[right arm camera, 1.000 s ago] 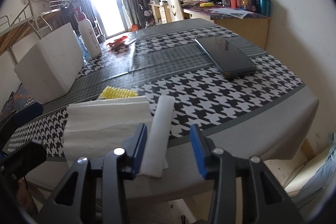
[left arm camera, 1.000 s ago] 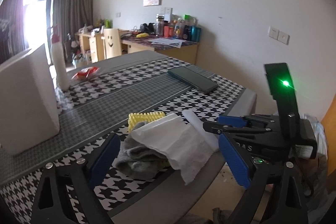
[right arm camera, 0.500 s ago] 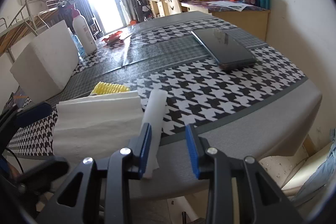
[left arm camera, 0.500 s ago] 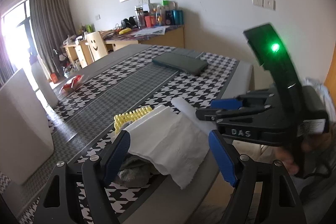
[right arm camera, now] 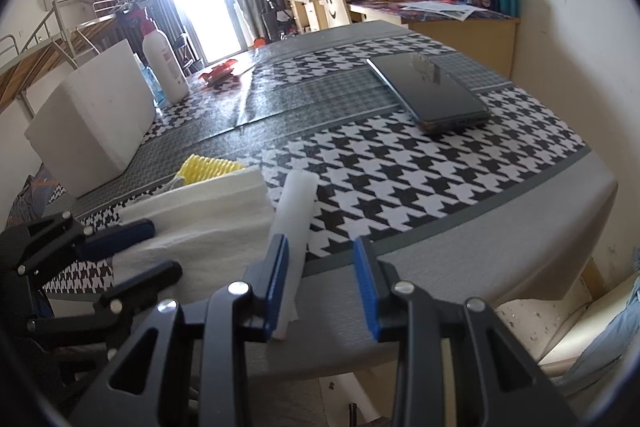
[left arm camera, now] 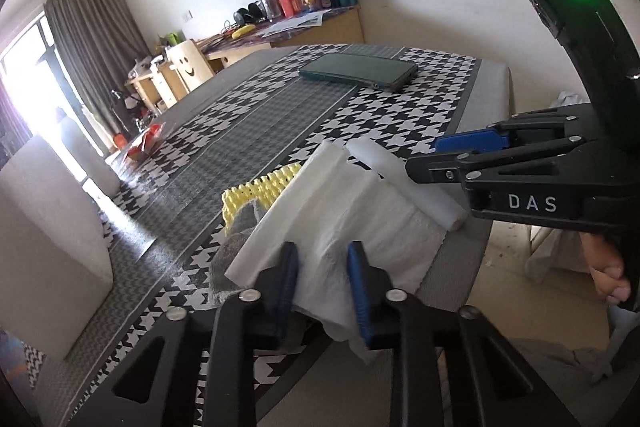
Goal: Organize soft objects
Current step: 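Close the left tool on the paper towel while the right tool grips the white foam stick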
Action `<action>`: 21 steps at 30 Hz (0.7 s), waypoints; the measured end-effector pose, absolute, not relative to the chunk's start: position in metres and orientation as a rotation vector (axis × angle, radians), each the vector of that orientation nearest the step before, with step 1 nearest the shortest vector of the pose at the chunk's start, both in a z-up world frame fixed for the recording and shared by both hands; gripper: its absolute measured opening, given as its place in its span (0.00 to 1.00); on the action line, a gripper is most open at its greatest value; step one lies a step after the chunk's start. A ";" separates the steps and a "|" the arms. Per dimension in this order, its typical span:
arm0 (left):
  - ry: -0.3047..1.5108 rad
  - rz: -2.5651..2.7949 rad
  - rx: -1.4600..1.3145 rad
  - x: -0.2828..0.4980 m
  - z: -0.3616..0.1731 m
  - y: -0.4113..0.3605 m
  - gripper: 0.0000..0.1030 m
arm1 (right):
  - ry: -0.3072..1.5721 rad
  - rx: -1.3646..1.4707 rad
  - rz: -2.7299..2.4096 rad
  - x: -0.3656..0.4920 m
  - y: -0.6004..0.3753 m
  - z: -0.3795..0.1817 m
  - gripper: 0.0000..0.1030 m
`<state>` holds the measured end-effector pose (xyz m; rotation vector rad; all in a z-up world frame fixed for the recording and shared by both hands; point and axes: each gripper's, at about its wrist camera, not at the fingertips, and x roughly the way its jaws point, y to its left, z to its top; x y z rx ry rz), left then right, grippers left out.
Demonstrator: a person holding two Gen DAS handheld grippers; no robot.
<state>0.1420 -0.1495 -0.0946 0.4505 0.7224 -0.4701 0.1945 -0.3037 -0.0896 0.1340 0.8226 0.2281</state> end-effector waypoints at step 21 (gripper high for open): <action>0.671 -0.581 0.336 0.127 -0.063 -0.132 0.05 | 0.838 0.133 0.220 0.195 -0.304 -0.085 0.43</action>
